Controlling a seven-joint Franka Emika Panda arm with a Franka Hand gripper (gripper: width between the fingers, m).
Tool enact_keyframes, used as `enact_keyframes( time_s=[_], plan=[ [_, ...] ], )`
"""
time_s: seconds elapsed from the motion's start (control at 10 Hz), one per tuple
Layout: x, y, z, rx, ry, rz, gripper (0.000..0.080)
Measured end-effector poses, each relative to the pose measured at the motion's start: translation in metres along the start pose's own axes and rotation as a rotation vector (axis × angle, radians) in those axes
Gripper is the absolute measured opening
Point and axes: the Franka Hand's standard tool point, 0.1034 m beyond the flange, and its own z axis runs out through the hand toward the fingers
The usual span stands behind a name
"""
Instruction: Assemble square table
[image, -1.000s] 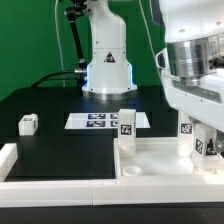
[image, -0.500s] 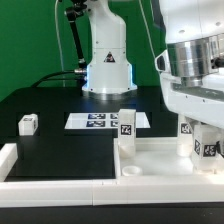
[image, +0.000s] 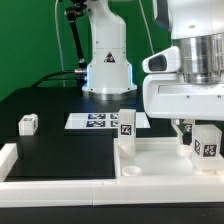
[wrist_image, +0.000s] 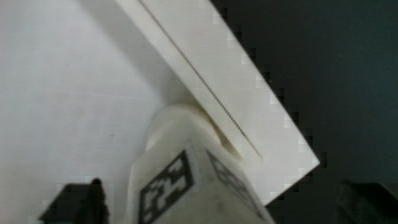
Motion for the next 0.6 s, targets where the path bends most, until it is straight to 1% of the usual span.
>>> enact_keyframes(
  time_s=[0.1,0.2,0.3,0.4,0.5,0.6],
  plan=[
    [0.0034,0.0015,-0.0028,-0.035,0.008,-0.171,0.0649],
    [0.0077,0.0008,-0.0046,-0.053,0.032,-0.402,0.0649],
    [0.0082,0.0004,-0.0040,-0.051,0.041,-0.454,0.0649],
    [0.0081,0.0004,-0.0038,-0.051,0.041,-0.427,0.0649],
    [0.0082,0.0006,-0.0038,-0.051,0.041,-0.427,0.0559],
    [0.0078,0.0002,-0.0036,-0.048,0.041,-0.388,0.0559]
  ],
)
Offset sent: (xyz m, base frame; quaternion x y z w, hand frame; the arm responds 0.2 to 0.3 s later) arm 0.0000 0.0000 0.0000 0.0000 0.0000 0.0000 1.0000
